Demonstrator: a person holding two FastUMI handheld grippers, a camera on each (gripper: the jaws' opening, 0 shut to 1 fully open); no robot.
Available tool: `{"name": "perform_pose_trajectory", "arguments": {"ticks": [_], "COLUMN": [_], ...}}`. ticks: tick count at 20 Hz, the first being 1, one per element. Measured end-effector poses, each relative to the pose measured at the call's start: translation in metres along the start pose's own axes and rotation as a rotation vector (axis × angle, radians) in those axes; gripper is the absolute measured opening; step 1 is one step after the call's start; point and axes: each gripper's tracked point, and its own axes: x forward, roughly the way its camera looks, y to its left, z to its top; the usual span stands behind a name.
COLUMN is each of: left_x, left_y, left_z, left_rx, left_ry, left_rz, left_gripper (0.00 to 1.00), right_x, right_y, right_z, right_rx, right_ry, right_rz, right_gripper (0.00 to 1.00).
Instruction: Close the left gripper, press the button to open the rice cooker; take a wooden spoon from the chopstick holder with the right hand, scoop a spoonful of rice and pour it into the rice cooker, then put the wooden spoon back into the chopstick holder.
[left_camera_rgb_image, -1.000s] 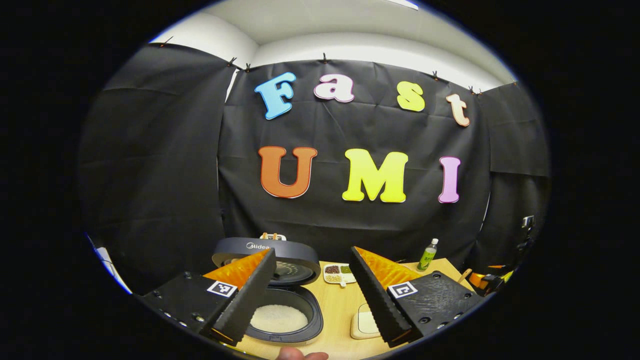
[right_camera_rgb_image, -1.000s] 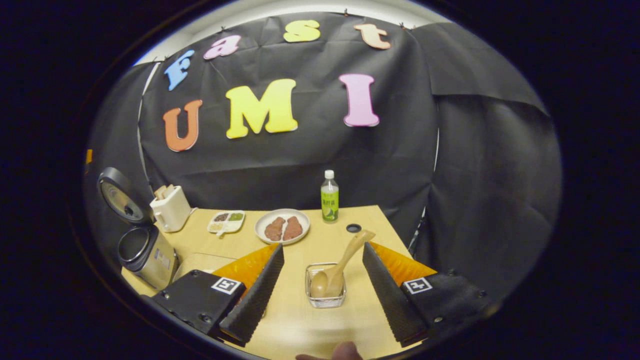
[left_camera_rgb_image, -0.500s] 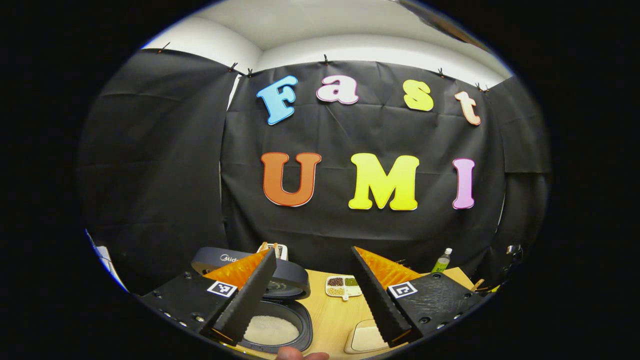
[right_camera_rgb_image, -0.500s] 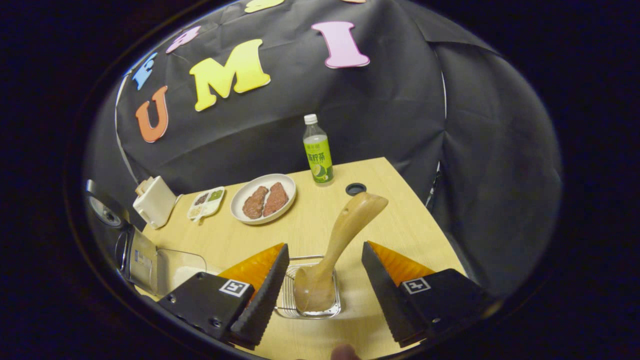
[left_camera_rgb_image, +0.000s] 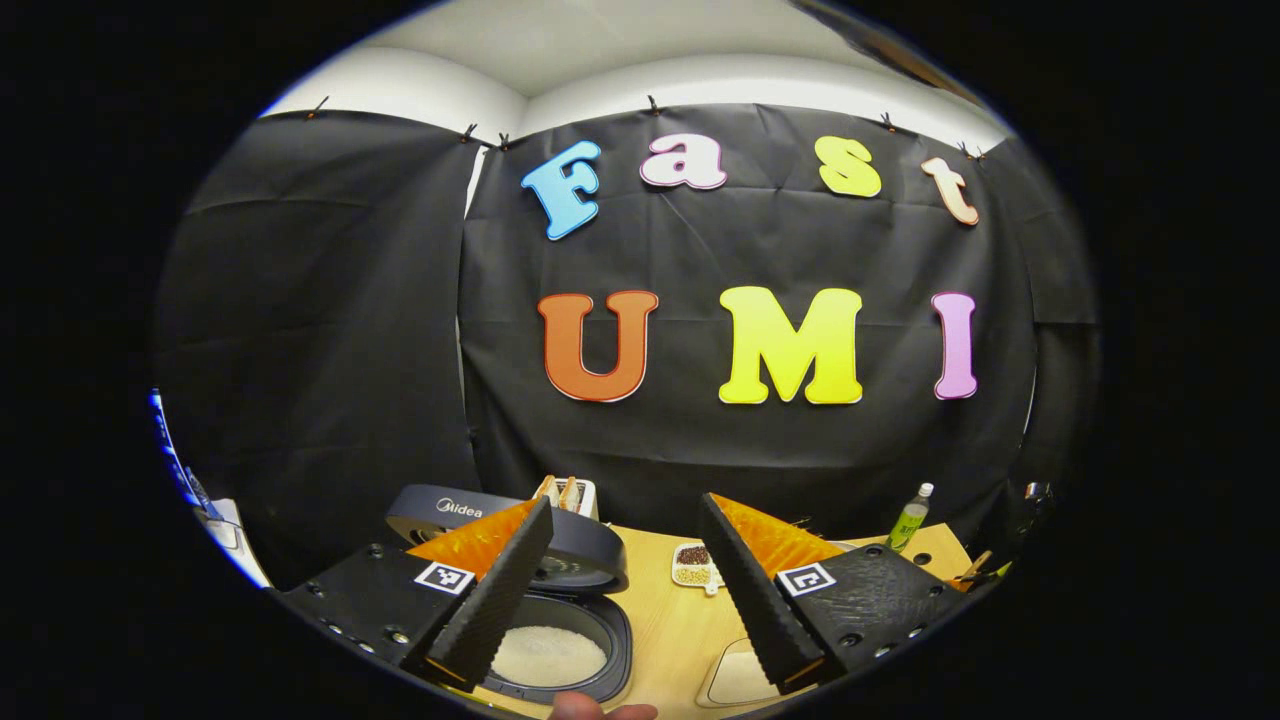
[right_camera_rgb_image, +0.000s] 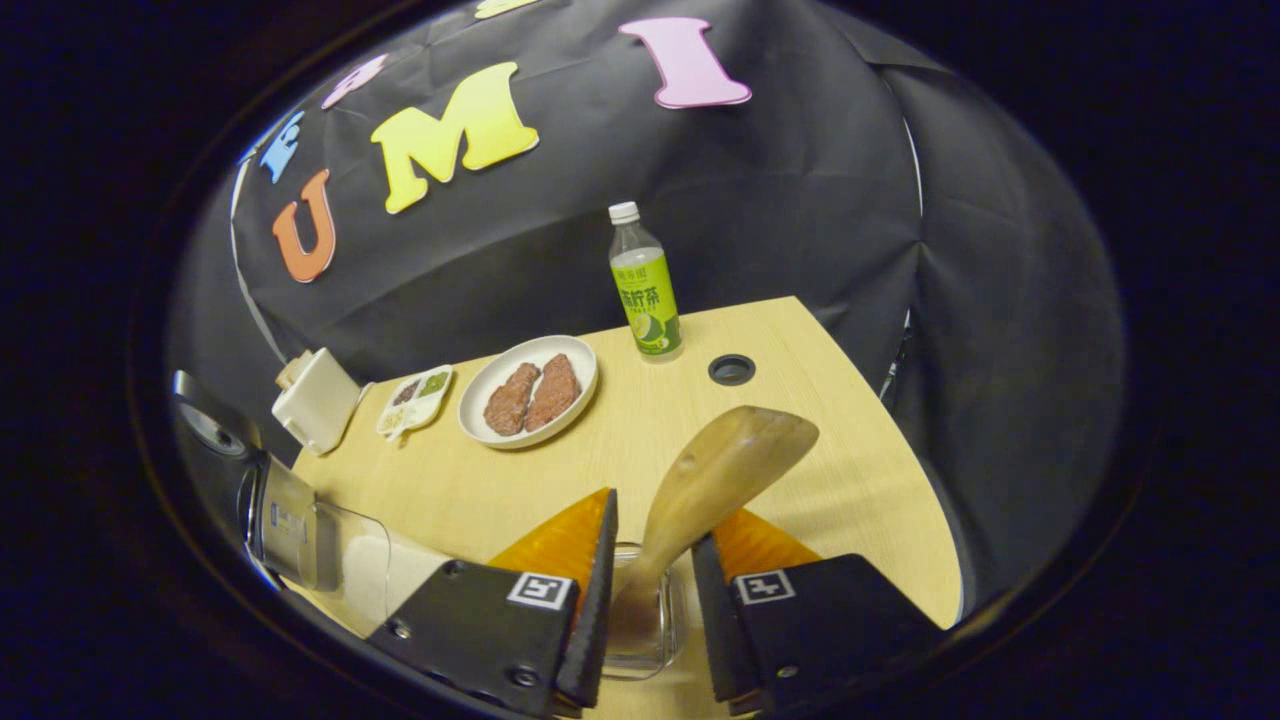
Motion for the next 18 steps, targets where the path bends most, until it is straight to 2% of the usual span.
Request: {"name": "perform_pose_trajectory", "arguments": {"ticks": [1, 2, 3, 7, 13, 18], "left_x": [-0.003, -0.005, -0.008, -0.022, -0.056, -0.077], "left_y": [0.002, 0.003, 0.006, 0.02, 0.052, 0.069], "left_z": [0.0, 0.001, 0.001, 0.001, 0.003, -0.002], "left_rx": [-0.005, -0.009, -0.012, -0.012, 0.016, 0.027], "left_ry": [0.0, 0.002, 0.0, 0.003, -0.019, -0.017], "left_rz": [-0.002, -0.003, -0.008, -0.021, -0.028, -0.045], "left_gripper": [0.95, 0.95, 0.95, 0.95, 0.95, 0.95], "right_x": [-0.004, -0.01, -0.014, -0.035, -0.084, -0.127], "right_y": [-0.001, 0.003, 0.007, 0.014, 0.046, 0.122], "right_z": [0.003, 0.003, 0.0, 0.008, 0.04, 0.058], "right_rx": [0.009, 0.027, 0.042, 0.08, 0.039, -0.016], "right_ry": [-0.008, -0.006, -0.003, -0.035, -0.145, -0.21], "right_rz": [-0.009, 0.0, 0.002, -0.022, -0.073, -0.022], "right_gripper": [0.27, 0.31, 0.24, 0.15, 0.13, 0.13]}}
